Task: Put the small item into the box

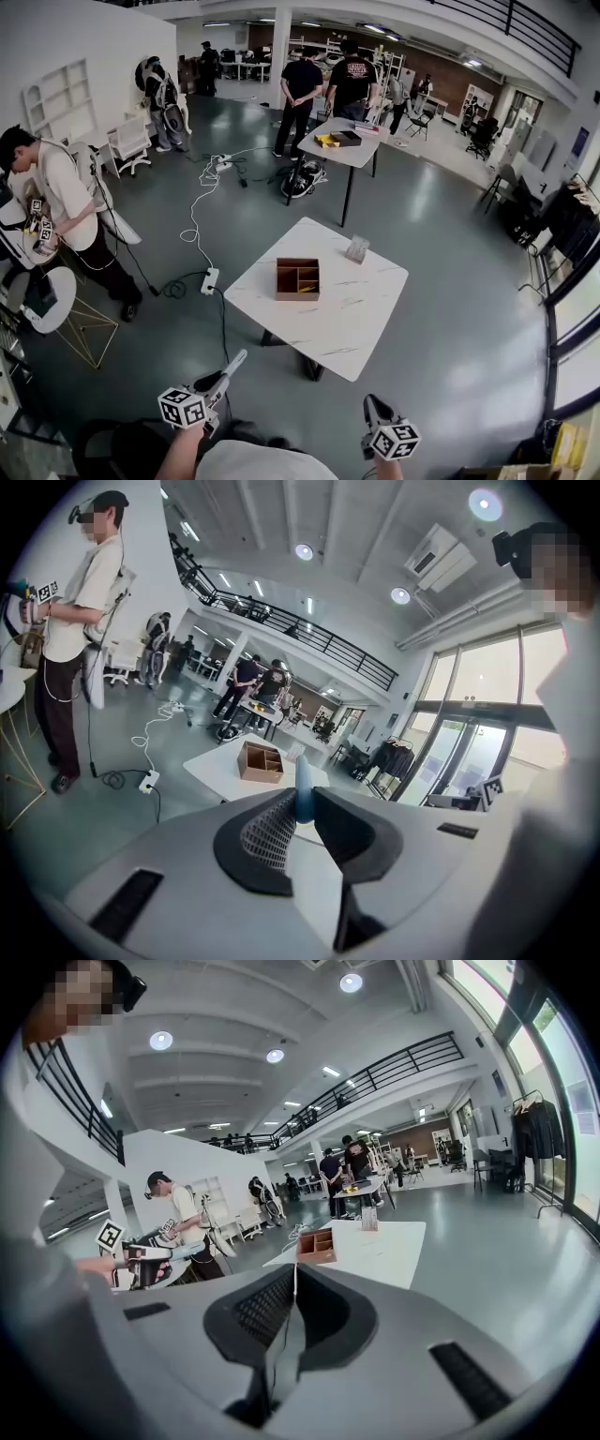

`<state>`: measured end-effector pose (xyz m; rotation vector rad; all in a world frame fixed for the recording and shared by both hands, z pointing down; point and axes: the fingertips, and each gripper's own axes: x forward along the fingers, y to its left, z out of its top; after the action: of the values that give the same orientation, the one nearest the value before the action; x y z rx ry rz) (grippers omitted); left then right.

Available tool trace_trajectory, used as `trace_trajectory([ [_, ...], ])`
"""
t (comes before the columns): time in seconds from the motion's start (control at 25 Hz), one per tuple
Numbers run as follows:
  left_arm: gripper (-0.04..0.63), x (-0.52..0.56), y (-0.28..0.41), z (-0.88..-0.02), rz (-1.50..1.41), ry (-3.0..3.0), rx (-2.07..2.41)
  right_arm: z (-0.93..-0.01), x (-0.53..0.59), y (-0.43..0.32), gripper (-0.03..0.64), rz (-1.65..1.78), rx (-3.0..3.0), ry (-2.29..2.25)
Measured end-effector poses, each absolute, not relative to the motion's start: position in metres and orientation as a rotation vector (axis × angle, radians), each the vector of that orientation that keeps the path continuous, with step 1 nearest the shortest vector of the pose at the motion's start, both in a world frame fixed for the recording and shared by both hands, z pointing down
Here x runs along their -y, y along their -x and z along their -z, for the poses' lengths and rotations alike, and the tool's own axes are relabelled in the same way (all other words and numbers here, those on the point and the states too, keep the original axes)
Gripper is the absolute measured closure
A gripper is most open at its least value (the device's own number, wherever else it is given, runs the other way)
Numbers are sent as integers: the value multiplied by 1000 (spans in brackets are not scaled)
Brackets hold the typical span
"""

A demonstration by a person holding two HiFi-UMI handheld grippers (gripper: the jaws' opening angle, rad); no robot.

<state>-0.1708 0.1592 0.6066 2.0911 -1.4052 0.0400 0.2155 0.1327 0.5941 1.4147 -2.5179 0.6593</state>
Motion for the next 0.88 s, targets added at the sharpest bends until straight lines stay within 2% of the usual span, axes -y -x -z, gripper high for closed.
trace_trajectory([
  [0.24, 528, -161, 154, -607, -33, -2080, 1403, -603, -132, -222, 589, -695, 2511, -1389],
  [0.88, 528, -104, 164, -621, -44, -2064, 1381, -620, -91, -208, 589, -714, 2464, -1350],
])
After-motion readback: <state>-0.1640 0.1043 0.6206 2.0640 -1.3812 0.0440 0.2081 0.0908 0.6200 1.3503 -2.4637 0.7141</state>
